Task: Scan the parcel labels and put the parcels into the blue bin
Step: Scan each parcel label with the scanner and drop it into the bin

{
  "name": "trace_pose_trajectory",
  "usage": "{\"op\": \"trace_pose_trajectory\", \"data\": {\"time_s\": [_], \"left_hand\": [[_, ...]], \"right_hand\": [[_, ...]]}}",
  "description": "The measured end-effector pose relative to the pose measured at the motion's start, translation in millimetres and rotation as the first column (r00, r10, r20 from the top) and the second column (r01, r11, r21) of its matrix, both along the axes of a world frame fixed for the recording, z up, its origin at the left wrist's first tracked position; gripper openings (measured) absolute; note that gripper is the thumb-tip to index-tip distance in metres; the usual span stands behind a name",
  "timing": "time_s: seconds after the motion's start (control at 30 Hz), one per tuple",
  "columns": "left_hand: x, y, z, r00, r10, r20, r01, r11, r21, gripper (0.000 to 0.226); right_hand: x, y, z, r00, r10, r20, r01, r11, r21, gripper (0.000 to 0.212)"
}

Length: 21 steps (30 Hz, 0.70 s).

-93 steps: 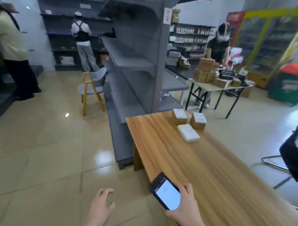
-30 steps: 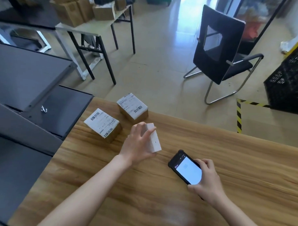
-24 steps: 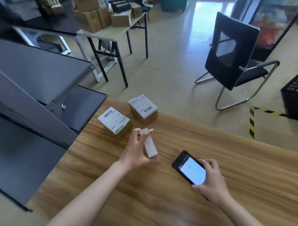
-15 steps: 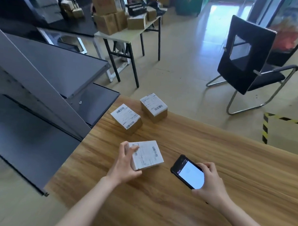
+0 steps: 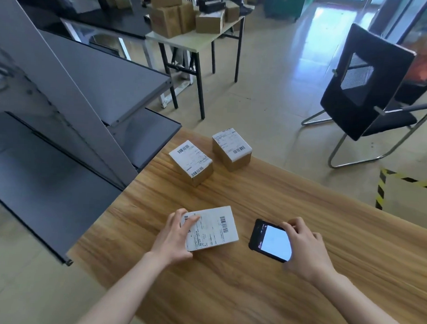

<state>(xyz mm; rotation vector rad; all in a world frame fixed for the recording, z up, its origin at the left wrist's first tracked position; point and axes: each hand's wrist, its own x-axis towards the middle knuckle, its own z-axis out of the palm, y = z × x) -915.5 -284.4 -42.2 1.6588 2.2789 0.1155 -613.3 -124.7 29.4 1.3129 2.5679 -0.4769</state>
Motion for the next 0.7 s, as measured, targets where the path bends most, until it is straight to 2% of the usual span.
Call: {"op": "trace_pose_trajectory", "data": {"time_s": [0.23,0.47,0.6,0.7], "left_hand": [[-15.8,11.5,-2.9,0.995,-0.102,-0.002,0.102,0.995,0.009,0.097],[-18.9,24.6,0.5,0.977,-0.212,-0.027,0.213,0.977,0.014,0.098],[-6.7,24.6,10.2,0.971,-0.239,-0.011,0.24,0.971,0.016,0.1],[14.1,24.3,15.9,0.96,-0.278,0.018,0.278,0.961,0.011,0.1]], "right_hand": [[-11.5,2.3,3.4,0.994,0.039,0.1,-0.046,0.996,0.073,0.096],[-1.0,-14.4,3.3,0.994,-0.016,0.106,0.004,0.994,0.105,0.086],[19.6,-27.6,4.2,0.995,-0.091,0.037,0.086,0.99,0.115,0.086],[48.1,-45.0,5.5,0.965,-0.242,-0.097,0.248,0.967,0.054,0.086]]}}
